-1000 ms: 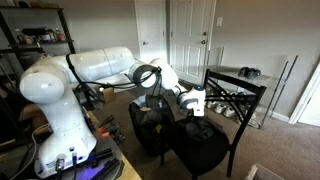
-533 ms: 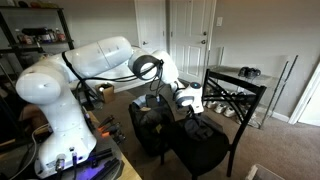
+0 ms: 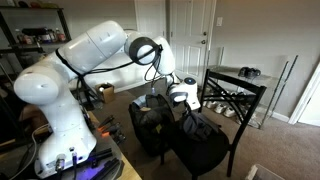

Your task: Take the clothing off of the chair

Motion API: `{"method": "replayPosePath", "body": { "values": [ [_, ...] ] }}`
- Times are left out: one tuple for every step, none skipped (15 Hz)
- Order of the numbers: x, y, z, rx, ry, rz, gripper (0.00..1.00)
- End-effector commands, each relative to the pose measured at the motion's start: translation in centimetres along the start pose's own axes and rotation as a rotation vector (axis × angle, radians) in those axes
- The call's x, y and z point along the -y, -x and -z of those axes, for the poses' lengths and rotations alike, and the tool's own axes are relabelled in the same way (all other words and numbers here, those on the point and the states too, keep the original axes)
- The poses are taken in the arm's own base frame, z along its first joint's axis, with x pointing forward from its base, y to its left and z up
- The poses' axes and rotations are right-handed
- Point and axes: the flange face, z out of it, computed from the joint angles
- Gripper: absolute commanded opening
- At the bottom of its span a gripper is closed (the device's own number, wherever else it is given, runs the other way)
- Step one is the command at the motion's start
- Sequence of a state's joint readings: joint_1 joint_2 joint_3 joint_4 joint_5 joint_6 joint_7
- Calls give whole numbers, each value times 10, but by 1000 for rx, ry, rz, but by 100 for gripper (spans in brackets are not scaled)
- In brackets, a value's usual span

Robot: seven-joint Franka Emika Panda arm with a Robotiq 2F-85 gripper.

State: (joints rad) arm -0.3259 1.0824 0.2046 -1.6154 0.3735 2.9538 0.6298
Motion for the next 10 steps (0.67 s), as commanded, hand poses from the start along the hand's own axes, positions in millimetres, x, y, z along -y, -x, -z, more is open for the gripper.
{"method": "replayPosePath", "body": {
  "values": [
    [-12,15,43,-21,-23,28,0],
    [-12,17,51,-34,-31,30,0],
    [-13,20,58,-43,-38,32,0],
    [-13,22,66,-52,-49,34,0],
    [-13,24,73,-58,-57,33,0],
    [-13,26,80,-66,-65,33,0],
    [-14,29,87,-73,-72,32,0],
    [-15,31,93,-77,-77,35,0],
    [-15,32,98,-81,-83,36,0],
    [-16,34,102,-85,-86,37,0]
  ]
}}
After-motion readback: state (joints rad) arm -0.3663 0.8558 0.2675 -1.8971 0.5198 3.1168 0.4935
